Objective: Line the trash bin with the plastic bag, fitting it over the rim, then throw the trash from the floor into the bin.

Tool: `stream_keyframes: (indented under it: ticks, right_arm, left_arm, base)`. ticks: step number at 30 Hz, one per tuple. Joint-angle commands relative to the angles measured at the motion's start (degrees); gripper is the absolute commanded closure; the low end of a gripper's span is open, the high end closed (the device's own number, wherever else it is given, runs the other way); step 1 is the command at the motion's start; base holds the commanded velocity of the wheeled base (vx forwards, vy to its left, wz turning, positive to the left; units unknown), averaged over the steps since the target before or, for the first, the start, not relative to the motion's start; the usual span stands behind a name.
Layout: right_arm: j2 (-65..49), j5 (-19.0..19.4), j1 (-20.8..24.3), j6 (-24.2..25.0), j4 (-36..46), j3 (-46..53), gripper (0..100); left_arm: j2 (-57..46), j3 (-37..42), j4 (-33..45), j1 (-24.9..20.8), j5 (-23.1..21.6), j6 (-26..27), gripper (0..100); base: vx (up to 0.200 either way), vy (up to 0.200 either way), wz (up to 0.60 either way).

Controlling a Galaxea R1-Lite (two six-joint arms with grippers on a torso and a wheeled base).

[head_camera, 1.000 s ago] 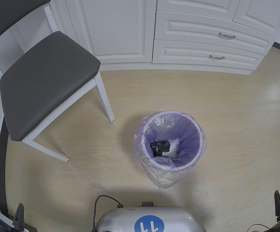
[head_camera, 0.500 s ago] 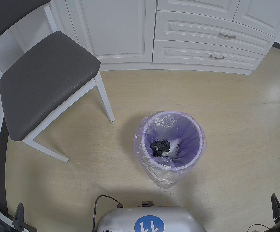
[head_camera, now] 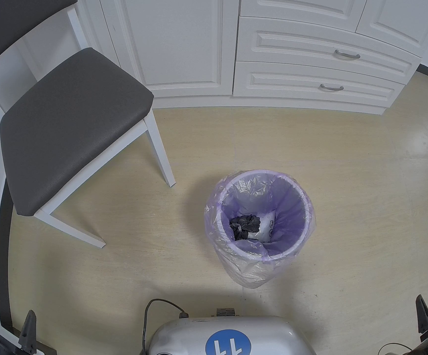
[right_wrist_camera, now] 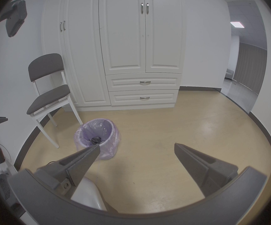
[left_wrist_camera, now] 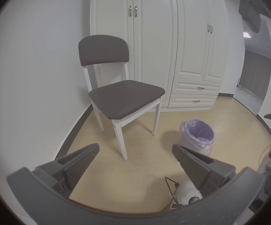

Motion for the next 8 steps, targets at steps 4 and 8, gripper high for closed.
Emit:
stream_keyframes:
  ticks: [4,8]
  right_arm:
    - [-0.8,0.0,0.0,0.0,0.0,1.0,0]
    - [-0.8,0.0,0.0,0.0,0.0,1.0,0]
  left_arm:
    - [-0.8,1.0,0.0,0.1,0.0,0.0,0]
    - [-0.8,1.0,0.0,0.1,0.0,0.0,0]
  base:
    - [0.0,0.0,0.0]
    - [0.0,0.0,0.0]
